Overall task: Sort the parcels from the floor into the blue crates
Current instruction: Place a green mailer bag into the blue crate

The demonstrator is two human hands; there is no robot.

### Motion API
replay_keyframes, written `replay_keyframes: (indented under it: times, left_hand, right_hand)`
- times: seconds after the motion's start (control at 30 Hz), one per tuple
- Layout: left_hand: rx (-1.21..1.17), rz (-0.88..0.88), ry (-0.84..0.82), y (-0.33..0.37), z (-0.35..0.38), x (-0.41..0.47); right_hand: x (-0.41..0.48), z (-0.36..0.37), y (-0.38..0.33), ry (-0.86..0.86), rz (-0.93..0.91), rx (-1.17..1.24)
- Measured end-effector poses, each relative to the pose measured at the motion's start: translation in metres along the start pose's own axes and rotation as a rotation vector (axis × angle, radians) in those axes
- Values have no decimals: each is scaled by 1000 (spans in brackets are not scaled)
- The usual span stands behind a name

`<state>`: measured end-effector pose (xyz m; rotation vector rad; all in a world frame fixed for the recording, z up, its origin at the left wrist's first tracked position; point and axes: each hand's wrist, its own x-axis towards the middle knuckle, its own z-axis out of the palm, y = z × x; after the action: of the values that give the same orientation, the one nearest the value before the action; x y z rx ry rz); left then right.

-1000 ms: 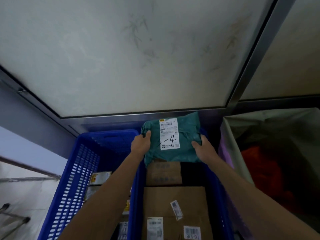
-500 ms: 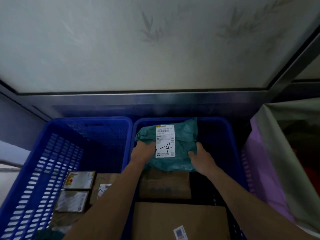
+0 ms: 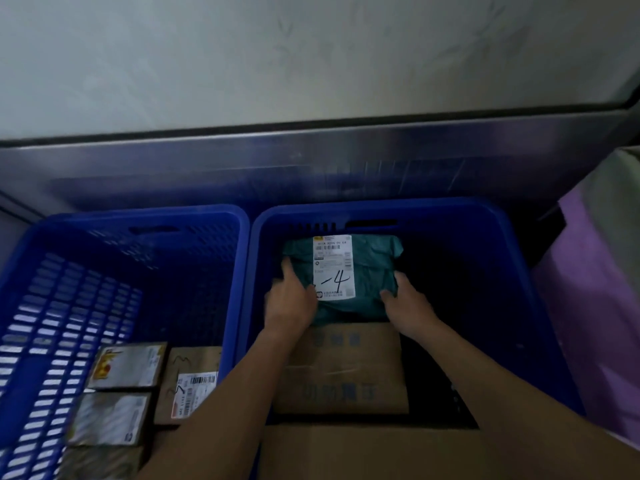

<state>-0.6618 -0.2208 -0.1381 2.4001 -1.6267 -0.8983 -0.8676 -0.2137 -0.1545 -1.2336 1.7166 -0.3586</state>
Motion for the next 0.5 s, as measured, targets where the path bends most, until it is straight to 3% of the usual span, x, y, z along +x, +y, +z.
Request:
replay_keyframes:
  times: [0.2,0.3,0.5]
  left_hand:
    - [269,49,-54,-2,13,8]
    - [270,45,-88,-3,12,13]
    - [243,32,-105,2,3,-3]
  right_hand:
    - [15,8,10,-10,13,1]
    - [20,5,7,-50,52,-31]
    - [-7,-5,-14,-56,144,-461]
